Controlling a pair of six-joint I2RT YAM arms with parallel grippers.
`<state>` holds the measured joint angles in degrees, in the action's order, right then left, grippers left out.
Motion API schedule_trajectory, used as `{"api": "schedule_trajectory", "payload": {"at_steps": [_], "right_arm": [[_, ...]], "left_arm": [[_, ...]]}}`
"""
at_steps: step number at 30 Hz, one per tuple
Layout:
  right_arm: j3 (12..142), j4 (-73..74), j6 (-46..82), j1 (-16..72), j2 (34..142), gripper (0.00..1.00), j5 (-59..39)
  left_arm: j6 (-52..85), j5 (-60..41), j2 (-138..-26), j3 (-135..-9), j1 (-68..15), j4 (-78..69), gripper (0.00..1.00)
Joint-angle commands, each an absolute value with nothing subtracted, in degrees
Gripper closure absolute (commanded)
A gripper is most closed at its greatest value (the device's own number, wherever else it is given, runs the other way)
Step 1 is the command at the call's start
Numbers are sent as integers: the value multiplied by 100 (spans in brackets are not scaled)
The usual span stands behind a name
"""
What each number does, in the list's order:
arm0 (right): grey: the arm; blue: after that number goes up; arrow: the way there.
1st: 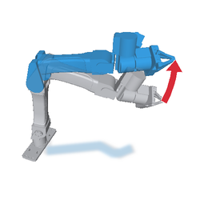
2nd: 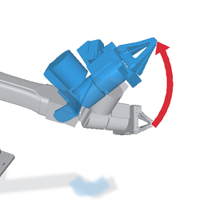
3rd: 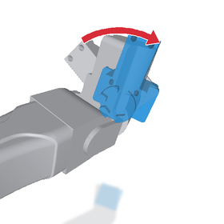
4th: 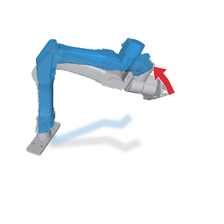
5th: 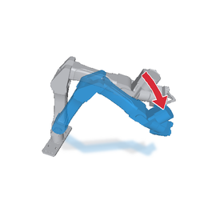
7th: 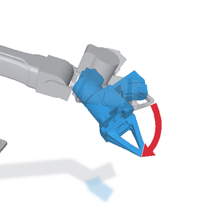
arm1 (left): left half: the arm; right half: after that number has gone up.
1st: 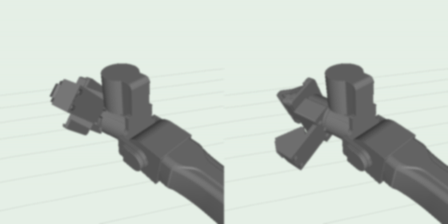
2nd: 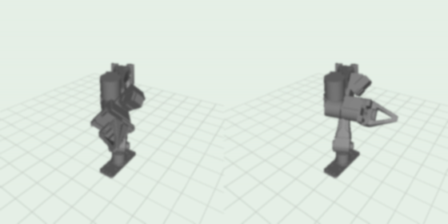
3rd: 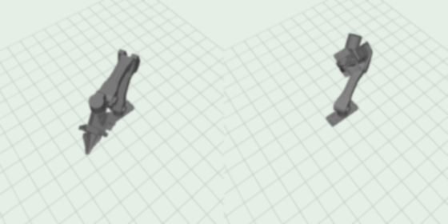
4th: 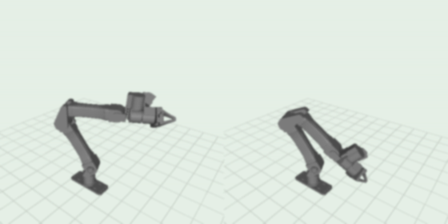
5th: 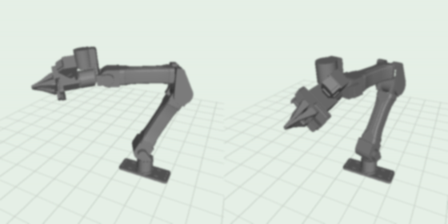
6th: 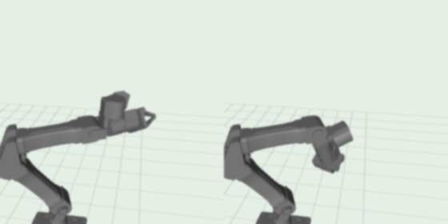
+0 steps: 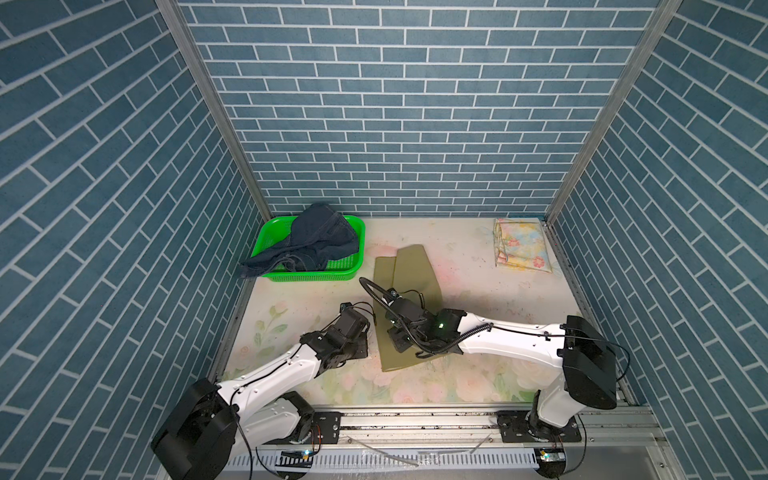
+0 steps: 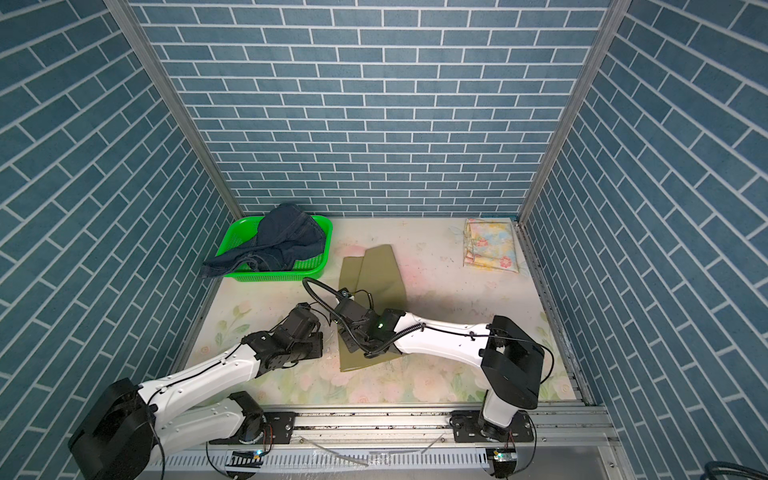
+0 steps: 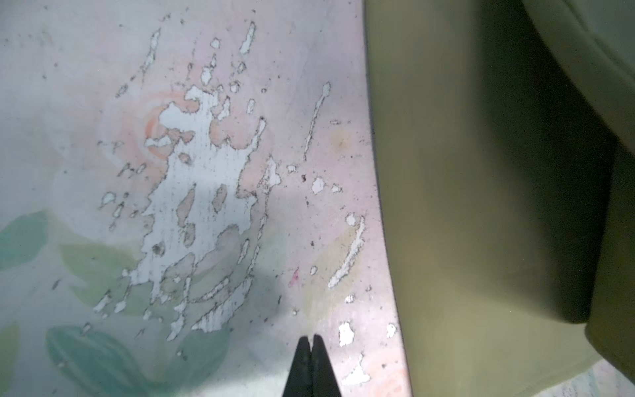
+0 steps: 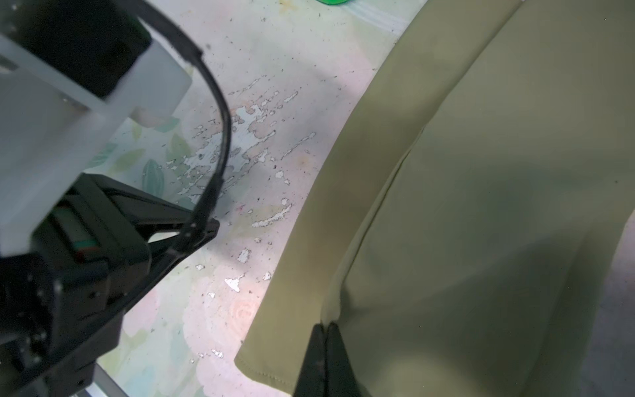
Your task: Fold and stack the skirts
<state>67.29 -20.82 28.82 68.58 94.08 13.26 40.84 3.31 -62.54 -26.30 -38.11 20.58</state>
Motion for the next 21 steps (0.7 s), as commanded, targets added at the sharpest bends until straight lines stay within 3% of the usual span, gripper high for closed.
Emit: {"api": "schedule_trajectory", "payload": {"at_steps": [1, 3, 5, 16, 21], "right_arm": [[6673, -1874, 3081, 6717, 8887, 67, 1364], [6434, -1730, 3149, 6557, 8544, 44, 1354], [6218, -1641, 3259, 6353, 8264, 35, 1327], [5332, -2325, 3666, 4907, 6170, 34, 1922], [5471, -3054, 3579, 4255, 5246, 34, 2226]], "left_arm": [[4158, 335, -6229, -2551, -3779, 1933, 100], [4157, 236, -6349, -2554, -3779, 1811, 99], [4155, 111, -6508, -2580, -3801, 1655, 96], [4232, 134, -8057, -3378, -4860, 1066, 93], [4158, 248, -9017, -4443, -5450, 1120, 93]]}}
